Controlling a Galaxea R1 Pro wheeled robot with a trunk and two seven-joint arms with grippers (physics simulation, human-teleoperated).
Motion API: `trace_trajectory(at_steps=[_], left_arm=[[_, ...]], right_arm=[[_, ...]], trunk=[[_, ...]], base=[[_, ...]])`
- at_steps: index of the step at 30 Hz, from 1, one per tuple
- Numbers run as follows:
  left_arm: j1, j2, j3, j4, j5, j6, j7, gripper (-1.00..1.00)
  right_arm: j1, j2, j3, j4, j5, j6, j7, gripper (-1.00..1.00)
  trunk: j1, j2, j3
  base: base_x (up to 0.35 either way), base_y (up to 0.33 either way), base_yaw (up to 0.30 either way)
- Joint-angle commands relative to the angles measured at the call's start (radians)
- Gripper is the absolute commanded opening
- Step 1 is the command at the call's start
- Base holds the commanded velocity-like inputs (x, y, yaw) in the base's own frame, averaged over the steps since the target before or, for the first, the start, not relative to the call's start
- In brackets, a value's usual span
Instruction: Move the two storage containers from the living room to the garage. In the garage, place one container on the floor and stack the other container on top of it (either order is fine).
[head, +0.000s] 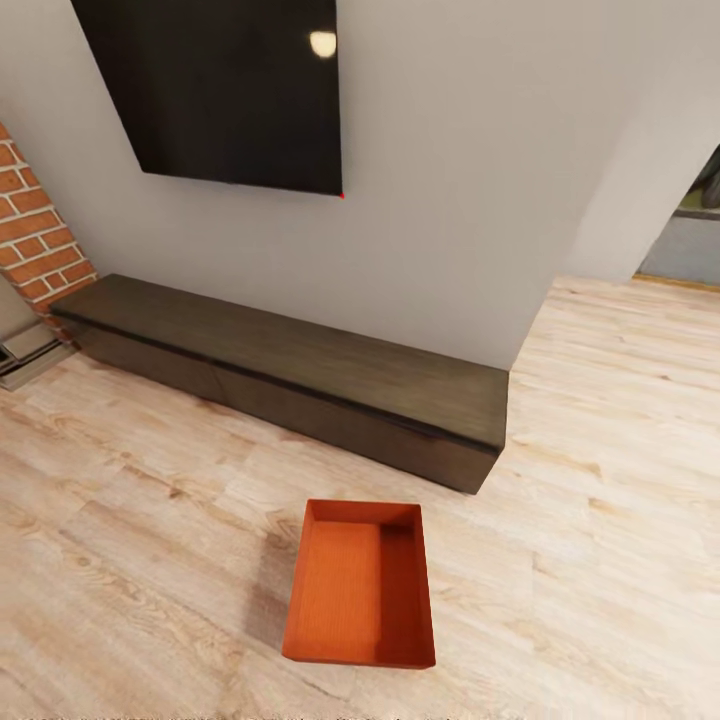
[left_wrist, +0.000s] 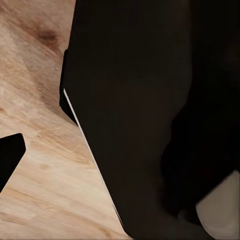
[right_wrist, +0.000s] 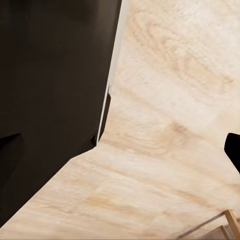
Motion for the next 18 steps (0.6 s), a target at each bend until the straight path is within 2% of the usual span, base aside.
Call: trace_trajectory(at_steps=[1,7,18], left_arm=[[0.000,-0.001,0.000,0.000,0.005,-0.003,0.001,1.00],[0.000,0.003,0.003,0.004,0.010,-0.002,0.001,1.00],[0.000,0.006,0.005,0.006,0.013,-0.003,0.000,1.00]], right_arm=[[-0.001,0.000,0.008,0.002,-0.010,-0.005,-0.001,1.00],[-0.001,0.000,0.007,0.002,-0.010,-0.007,-0.005,1.00],[-0.001,-0.001,0.010,0.002,-0.007,-0.006,-0.011,1.00]], trunk=[[0.000,0.000,-0.002],[0.000,0.000,-0.011],[0.000,0.000,-0.012]], base=[[0.000,0.000,0.000],[0.000,0.000,0.000],[0.000,0.000,0.000]])
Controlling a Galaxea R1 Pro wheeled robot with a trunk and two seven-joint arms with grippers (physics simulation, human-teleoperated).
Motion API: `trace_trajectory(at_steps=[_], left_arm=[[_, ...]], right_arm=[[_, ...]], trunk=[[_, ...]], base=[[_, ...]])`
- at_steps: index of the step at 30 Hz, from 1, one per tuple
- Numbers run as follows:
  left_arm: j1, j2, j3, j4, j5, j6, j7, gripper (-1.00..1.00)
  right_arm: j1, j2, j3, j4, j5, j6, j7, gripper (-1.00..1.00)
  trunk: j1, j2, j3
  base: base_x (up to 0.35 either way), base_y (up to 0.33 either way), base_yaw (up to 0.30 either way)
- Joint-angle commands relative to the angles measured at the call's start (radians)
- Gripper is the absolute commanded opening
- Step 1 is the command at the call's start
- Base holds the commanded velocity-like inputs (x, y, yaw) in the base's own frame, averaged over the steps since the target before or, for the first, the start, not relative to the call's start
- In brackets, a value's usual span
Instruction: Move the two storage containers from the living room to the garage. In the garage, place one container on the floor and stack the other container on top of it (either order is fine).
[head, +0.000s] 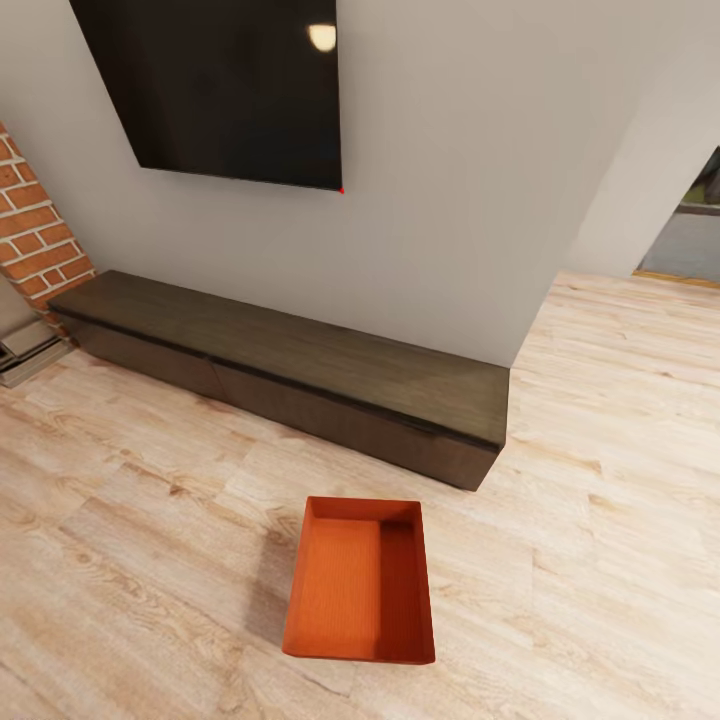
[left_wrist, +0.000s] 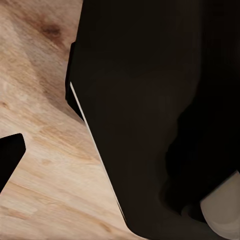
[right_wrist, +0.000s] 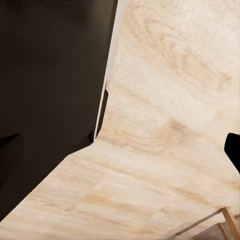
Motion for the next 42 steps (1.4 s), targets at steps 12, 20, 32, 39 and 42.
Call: trace_trajectory(at_steps=[12,20,32,39,42], left_arm=[[0.000,0.000,0.001,0.002,0.004,-0.003,0.002,1.00],[0.000,0.076,0.001,-0.308,0.001,0.044,0.003,1.00],[-0.150,0.065,-0.002,-0.540,-0.004,0.334,0.009,1.00],[-0.393,-0.005,-0.007,-0.453,-0.011,0.410,0.054,1.00],[-0.486,-0.053,-0.010,-0.427,-0.050,0.463,0.093,1.00]], right_arm=[[-0.001,0.001,0.009,0.001,-0.013,-0.006,-0.001,1.00],[-0.001,-0.003,0.015,-0.264,-0.004,0.129,0.001,1.00],[-0.184,0.033,-0.037,-0.548,-0.022,0.326,-0.048,1.00],[-0.398,0.135,-0.096,-0.488,-0.030,0.319,-0.131,1.00],[-0.498,0.167,-0.101,-0.391,-0.032,0.306,-0.142,1.00]], trunk=[[0.000,0.000,-0.001],[0.000,0.000,-0.001],[0.000,0.000,-0.001],[0.000,0.000,-0.001],[0.000,0.000,-0.001]], base=[[0.000,0.000,0.000],[0.000,0.000,0.000],[0.000,0.000,0.000],[0.000,0.000,0.000],[0.000,0.000,0.000]])
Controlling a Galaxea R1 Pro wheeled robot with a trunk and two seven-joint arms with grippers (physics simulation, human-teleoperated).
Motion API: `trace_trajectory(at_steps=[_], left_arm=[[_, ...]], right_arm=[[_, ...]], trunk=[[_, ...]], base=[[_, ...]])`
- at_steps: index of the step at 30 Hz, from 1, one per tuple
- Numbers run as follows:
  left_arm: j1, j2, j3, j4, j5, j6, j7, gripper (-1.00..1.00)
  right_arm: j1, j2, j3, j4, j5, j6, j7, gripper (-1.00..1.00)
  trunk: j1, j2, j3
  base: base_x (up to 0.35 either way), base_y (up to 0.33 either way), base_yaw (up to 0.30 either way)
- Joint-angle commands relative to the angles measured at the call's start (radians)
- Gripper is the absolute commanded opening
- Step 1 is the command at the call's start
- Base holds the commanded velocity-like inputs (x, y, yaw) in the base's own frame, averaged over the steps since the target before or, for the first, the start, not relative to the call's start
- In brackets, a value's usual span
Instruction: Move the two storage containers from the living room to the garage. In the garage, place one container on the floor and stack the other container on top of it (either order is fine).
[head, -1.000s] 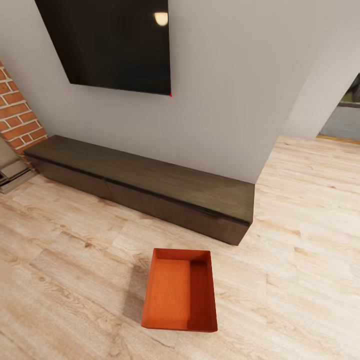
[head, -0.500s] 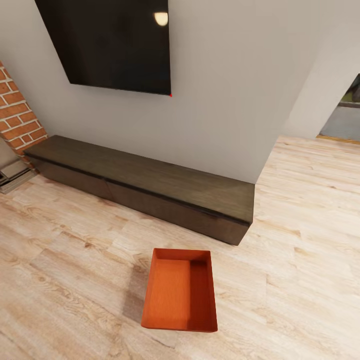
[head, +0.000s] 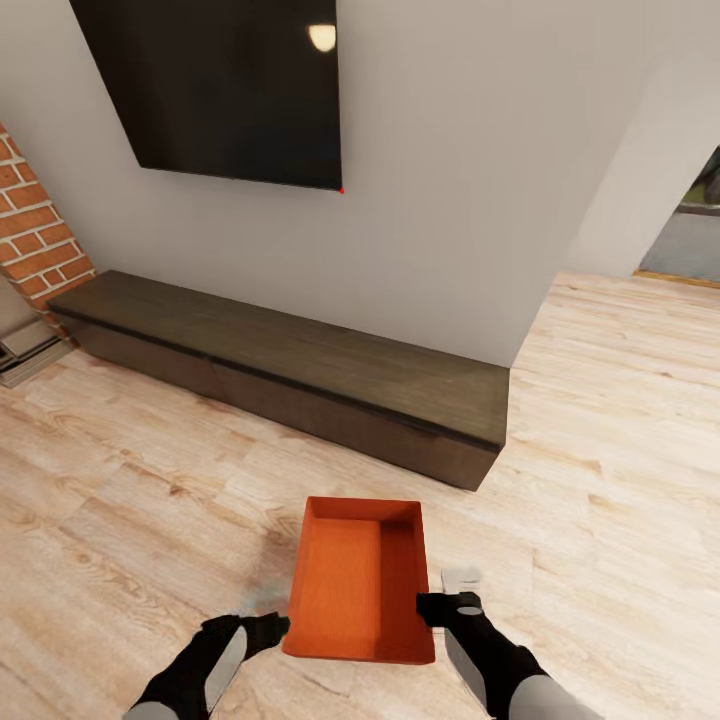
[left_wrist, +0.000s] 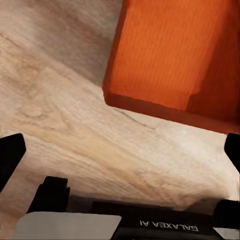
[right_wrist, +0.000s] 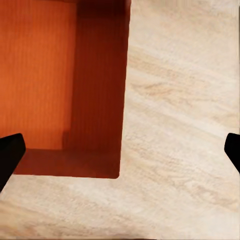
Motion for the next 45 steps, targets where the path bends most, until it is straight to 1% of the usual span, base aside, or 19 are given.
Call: trace_trajectory(at_steps=[1,2,4,6,11,14,18,29,45], left_arm=[[-0.034,-0.028,-0.001,0.005,-0.049,0.011,0.019,1.00],[-0.047,-0.042,-0.001,0.002,-0.106,-0.008,0.025,1.00],[-0.059,-0.049,-0.002,-0.002,-0.144,-0.021,0.033,1.00],[-0.073,-0.046,-0.002,-0.005,-0.156,-0.026,0.036,1.00],[-0.081,-0.040,0.000,-0.009,-0.163,-0.038,0.038,1.00],[-0.082,-0.041,-0.001,-0.030,-0.165,-0.048,0.043,1.00],[-0.083,-0.041,0.001,-0.047,-0.165,-0.053,0.051,1.00],[-0.083,-0.043,0.000,-0.064,-0.164,-0.055,0.071,1.00],[-0.083,-0.045,0.009,-0.098,-0.164,-0.054,0.073,1.00]], right_arm=[[-0.029,0.007,0.005,0.028,-0.027,-0.017,-0.010,1.00],[-0.041,0.010,0.002,0.039,-0.042,-0.037,-0.011,1.00],[-0.046,0.011,0.001,0.045,-0.050,-0.050,-0.011,1.00],[-0.047,0.011,-0.001,0.046,-0.051,-0.058,-0.012,1.00],[-0.048,0.008,-0.002,0.047,-0.053,-0.064,-0.011,1.00],[-0.048,0.003,0.000,0.047,-0.053,-0.065,-0.010,1.00],[-0.049,0.003,0.001,0.047,-0.053,-0.066,-0.010,1.00],[-0.049,-0.004,0.001,0.047,-0.051,-0.061,-0.009,1.00],[-0.049,-0.009,0.001,0.047,-0.053,-0.064,-0.009,1.00]], trunk=[[0.000,0.000,-0.001],[0.000,0.000,-0.001],[0.000,0.000,-0.001],[0.000,0.000,-0.001],[0.000,0.000,-0.001],[0.000,0.000,-0.001],[0.000,0.000,-0.001],[0.000,0.000,-0.001],[0.000,0.000,-0.001]], base=[[0.000,0.000,0.000],[0.000,0.000,0.000],[0.000,0.000,0.000],[0.000,0.000,0.000],[0.000,0.000,0.000],[0.000,0.000,0.000],[0.000,0.000,0.000],[0.000,0.000,0.000],[0.000,0.000,0.000]])
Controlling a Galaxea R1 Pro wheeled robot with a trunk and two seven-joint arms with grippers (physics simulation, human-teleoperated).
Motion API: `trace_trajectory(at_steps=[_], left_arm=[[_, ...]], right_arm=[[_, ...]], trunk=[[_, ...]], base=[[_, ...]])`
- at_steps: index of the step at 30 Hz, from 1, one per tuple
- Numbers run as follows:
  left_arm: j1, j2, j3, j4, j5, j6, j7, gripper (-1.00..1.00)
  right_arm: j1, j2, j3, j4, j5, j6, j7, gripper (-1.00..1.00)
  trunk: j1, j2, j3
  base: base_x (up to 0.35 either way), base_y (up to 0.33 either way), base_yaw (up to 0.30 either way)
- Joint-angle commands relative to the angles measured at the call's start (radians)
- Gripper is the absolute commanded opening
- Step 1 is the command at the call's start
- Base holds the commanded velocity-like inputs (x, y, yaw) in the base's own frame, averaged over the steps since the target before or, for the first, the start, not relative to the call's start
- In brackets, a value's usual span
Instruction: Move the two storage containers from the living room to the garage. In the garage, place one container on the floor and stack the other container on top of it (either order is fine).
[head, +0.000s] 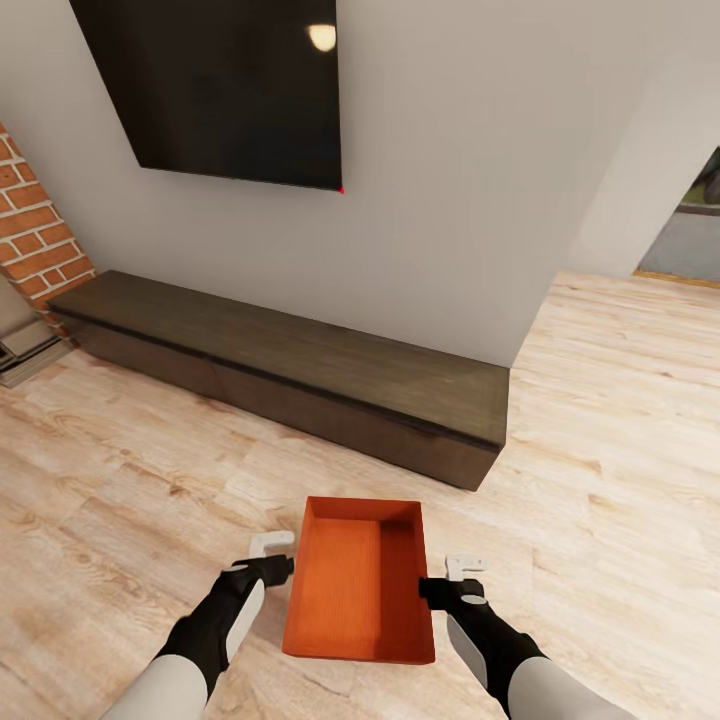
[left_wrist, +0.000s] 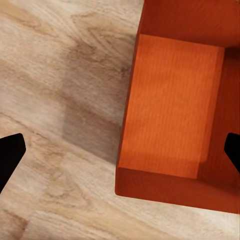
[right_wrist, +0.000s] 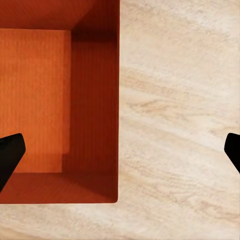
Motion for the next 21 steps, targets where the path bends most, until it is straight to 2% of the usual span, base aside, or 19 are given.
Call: trace_trajectory(at_steps=[1,21], left_arm=[[0.000,-0.001,0.001,-0.004,0.008,0.005,0.004,1.00],[0.000,0.000,-0.001,0.010,0.012,0.020,0.002,1.00]], right_arm=[[0.000,-0.001,0.009,-0.002,-0.009,0.006,-0.007,1.00],[0.000,0.001,0.010,-0.001,0.001,0.006,0.001,1.00]], trunk=[[0.000,0.000,-0.001],[0.073,-0.133,-0.060]], base=[[0.000,0.000,0.000],[0.000,0.000,0.000]])
